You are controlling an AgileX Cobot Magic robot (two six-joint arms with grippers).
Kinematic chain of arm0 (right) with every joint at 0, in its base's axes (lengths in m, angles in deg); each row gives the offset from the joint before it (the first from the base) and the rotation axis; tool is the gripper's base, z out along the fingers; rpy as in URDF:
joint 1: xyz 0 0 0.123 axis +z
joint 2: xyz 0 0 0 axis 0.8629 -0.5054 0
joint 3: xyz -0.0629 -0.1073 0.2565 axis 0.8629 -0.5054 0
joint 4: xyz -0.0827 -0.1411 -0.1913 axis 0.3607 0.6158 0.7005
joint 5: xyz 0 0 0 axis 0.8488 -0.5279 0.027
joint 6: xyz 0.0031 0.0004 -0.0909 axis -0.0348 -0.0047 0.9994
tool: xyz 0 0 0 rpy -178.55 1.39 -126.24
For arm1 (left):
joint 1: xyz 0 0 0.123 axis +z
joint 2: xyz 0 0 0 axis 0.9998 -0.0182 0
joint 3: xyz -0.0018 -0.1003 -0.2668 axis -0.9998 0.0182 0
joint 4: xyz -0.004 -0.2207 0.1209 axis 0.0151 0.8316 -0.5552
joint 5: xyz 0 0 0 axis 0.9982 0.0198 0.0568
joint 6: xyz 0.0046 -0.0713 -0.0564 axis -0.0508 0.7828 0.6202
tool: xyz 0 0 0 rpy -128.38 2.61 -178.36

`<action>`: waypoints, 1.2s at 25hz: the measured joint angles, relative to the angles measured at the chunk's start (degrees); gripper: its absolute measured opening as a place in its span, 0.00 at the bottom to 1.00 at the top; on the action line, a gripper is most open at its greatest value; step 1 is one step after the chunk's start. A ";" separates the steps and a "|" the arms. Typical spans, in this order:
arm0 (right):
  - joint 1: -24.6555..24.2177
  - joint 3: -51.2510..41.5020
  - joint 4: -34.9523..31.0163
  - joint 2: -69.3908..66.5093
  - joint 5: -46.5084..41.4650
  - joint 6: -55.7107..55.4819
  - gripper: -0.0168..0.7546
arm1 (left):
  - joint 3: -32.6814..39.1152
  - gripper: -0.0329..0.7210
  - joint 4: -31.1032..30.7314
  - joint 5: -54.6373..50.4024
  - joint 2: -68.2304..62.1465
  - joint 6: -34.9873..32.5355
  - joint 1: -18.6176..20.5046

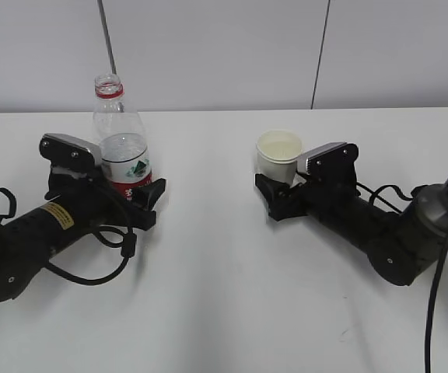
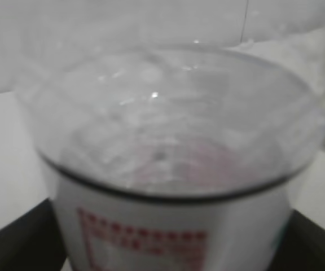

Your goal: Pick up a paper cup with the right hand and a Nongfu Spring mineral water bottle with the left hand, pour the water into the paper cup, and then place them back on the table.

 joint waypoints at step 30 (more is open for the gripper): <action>-3.06 -20.02 -16.74 13.16 0.13 -0.23 0.79 | 15.95 0.82 23.34 -0.15 11.45 -12.27 1.34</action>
